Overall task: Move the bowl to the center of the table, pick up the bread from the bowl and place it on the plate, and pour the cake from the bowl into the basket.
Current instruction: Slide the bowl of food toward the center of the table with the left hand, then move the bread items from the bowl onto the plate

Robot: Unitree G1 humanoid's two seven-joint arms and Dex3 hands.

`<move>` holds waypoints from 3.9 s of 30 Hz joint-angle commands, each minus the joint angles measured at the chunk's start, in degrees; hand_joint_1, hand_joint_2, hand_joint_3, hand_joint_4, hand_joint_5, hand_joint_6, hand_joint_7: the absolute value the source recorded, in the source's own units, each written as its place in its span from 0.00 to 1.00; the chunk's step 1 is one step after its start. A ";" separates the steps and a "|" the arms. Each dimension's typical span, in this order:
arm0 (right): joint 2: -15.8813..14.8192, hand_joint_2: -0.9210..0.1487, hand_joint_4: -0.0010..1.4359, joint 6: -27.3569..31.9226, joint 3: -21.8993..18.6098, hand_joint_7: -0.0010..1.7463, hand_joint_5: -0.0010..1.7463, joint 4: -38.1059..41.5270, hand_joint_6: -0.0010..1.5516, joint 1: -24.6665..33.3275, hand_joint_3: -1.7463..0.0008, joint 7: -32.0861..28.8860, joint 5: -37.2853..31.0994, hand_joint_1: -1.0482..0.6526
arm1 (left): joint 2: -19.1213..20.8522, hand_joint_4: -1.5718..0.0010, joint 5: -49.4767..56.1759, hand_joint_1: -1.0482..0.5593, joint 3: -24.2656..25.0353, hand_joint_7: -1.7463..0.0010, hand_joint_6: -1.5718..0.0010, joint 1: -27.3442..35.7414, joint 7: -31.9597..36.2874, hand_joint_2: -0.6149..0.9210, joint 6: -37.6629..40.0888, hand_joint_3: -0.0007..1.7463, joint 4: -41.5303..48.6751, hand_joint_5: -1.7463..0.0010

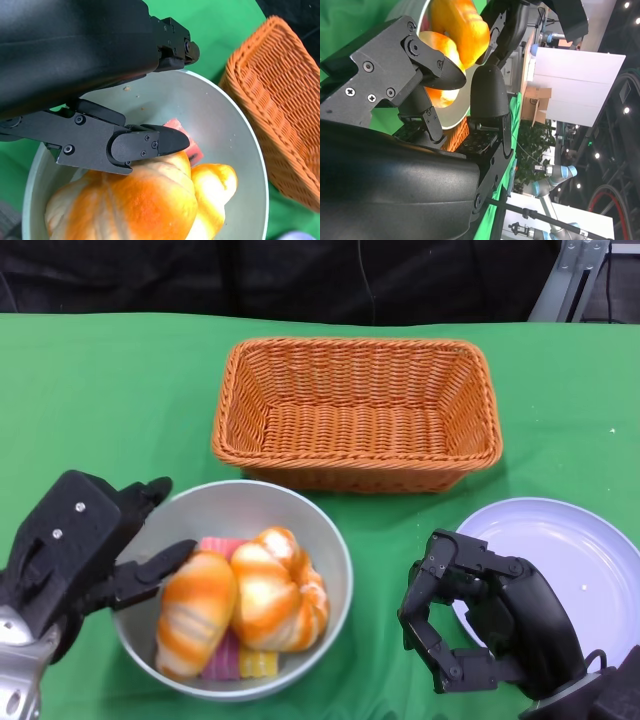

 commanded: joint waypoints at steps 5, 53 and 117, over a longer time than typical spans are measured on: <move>-0.29 0.45 0.54 -0.23 -0.26 0.81 0.96 -0.86 0.45 0.13 0.33 -0.69 -0.39 0.55 | -2.15 0.90 -2.57 0.34 0.24 1.00 0.98 2.22 -1.03 1.00 -0.64 0.21 -2.36 1.00; -0.31 0.45 0.53 -0.50 -0.41 0.81 0.96 -0.53 0.45 -0.09 0.32 -1.24 -0.45 0.58 | -18.34 0.34 -12.75 0.58 12.26 0.92 0.32 0.95 7.28 1.00 -61.50 0.18 17.37 0.85; -10.07 0.08 0.42 -13.76 4.87 0.05 0.29 -10.14 0.49 -16.06 1.00 -20.18 -45.46 0.22 | -15.63 0.48 -3.48 0.59 13.99 0.21 0.52 -6.09 16.38 1.00 -76.79 0.22 32.39 0.17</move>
